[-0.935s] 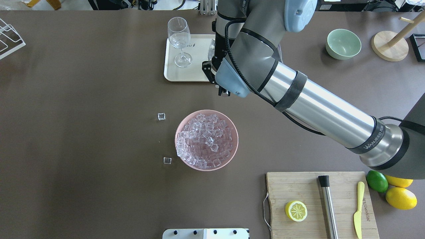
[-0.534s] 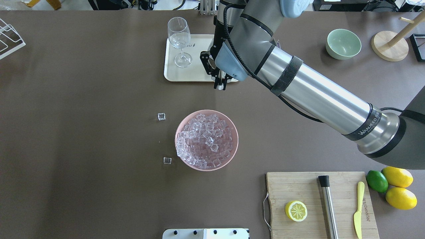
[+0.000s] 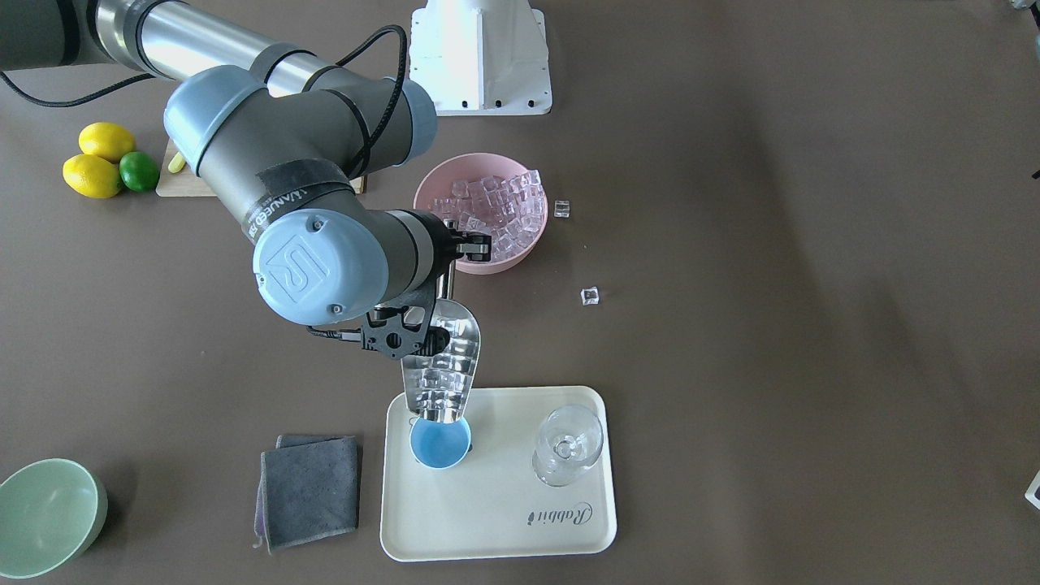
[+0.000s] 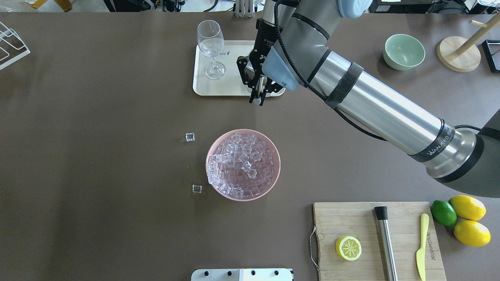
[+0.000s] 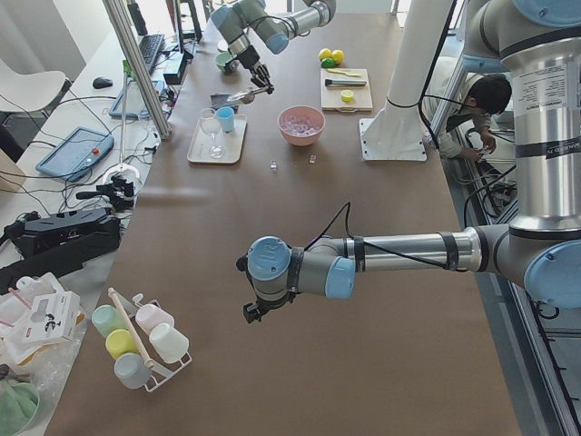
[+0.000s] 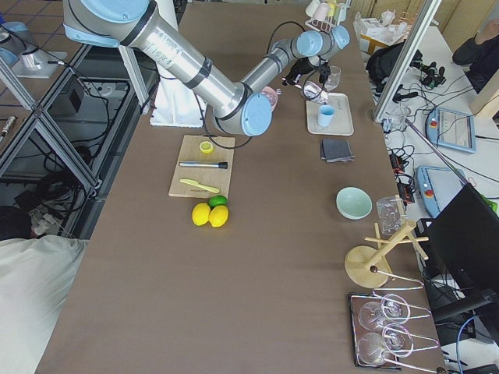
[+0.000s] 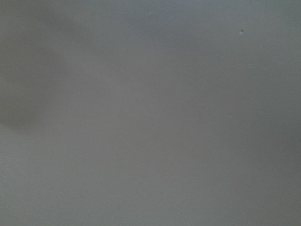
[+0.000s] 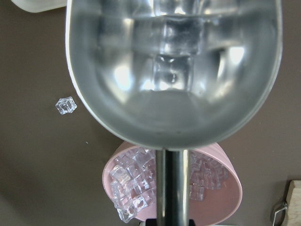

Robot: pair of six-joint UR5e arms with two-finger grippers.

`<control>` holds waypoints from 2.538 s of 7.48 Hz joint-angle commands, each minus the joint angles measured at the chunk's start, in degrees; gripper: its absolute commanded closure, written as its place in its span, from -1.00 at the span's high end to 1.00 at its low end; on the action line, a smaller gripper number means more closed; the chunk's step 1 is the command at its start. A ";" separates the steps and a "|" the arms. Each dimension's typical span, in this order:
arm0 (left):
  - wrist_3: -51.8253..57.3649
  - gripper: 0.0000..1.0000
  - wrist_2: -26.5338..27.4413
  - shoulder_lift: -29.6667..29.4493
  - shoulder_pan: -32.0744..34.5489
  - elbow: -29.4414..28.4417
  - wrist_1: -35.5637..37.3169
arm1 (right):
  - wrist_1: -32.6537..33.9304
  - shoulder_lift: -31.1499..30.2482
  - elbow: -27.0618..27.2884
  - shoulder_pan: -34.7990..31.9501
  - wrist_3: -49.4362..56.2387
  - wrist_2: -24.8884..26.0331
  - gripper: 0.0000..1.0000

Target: Put ice in cup with scoop

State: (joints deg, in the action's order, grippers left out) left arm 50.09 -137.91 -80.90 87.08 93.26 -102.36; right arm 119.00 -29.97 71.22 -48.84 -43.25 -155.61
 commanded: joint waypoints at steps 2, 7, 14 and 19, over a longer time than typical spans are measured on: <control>1.15 0.96 0.10 0.30 2.30 -1.50 0.05 | 0.27 -0.36 0.50 -0.64 -0.08 -4.17 -1.00; -3.82 0.96 -0.08 0.04 3.62 -2.21 3.12 | 0.18 -1.76 0.94 -1.34 -0.17 -9.52 -1.00; -30.08 0.96 -3.51 0.13 6.35 -2.74 5.68 | -0.96 -4.14 2.43 -1.96 -0.26 -13.67 -1.00; -59.85 0.96 -3.07 -1.53 1.62 0.42 5.59 | -1.48 -7.19 8.10 -1.87 -0.43 -12.36 -1.00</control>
State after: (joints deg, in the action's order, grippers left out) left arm 0.54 -141.26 -81.28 91.30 92.16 -96.97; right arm 118.01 -34.60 74.45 -50.72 -43.55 -169.15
